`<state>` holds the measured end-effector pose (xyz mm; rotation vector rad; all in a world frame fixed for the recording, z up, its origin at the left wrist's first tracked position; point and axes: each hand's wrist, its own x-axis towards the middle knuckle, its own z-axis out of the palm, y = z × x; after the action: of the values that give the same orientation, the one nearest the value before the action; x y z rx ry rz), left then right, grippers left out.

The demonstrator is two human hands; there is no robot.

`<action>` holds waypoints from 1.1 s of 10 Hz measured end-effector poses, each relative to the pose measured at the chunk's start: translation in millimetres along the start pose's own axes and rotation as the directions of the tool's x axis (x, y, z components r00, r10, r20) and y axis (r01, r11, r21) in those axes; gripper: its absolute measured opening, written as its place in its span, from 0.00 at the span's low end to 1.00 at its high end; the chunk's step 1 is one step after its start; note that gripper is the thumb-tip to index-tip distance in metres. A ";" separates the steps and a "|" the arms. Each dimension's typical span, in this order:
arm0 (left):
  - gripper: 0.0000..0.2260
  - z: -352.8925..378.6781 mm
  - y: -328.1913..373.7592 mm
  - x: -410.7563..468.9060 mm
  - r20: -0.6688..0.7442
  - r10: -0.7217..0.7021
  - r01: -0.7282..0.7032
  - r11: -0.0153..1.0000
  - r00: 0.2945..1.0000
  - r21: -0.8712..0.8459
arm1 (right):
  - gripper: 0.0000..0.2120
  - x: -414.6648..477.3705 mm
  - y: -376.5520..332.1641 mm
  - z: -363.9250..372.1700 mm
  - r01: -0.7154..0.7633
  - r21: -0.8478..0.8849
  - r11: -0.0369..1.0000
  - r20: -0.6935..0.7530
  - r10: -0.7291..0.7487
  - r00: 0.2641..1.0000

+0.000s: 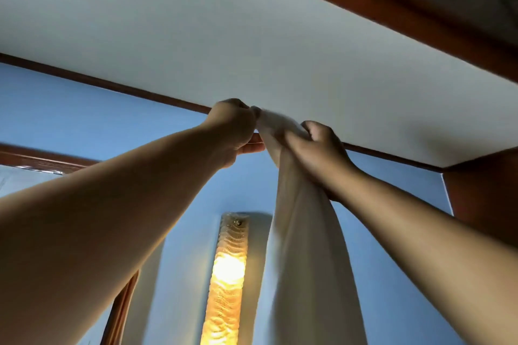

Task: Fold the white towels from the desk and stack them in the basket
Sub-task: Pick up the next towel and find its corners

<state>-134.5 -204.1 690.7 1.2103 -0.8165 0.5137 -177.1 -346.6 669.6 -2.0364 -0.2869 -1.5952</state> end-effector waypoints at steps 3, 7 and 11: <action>0.09 86.9 40.4 -30.5 -0.040 -0.048 0.048 0.999 0.998 -0.011 | 0.12 -19.2 -14.1 -91.5 -0.189 0.030 0.981 0.103 0.186 0.977; 0.08 147.9 58.4 -120.0 0.131 -0.078 0.059 0.987 0.988 0.150 | 0.07 -82.4 -3.8 -201.4 -0.418 0.077 0.905 0.175 0.401 0.899; 0.09 259.8 94.1 -272.8 0.240 -0.200 0.173 0.977 0.950 0.126 | 0.13 -174.6 39.6 -355.5 -0.619 0.219 0.754 0.326 0.542 0.775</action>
<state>-444.1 -404.4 569.1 1.4529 -0.8867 0.2514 -503.7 -540.2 550.1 -1.8150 0.0252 -0.8480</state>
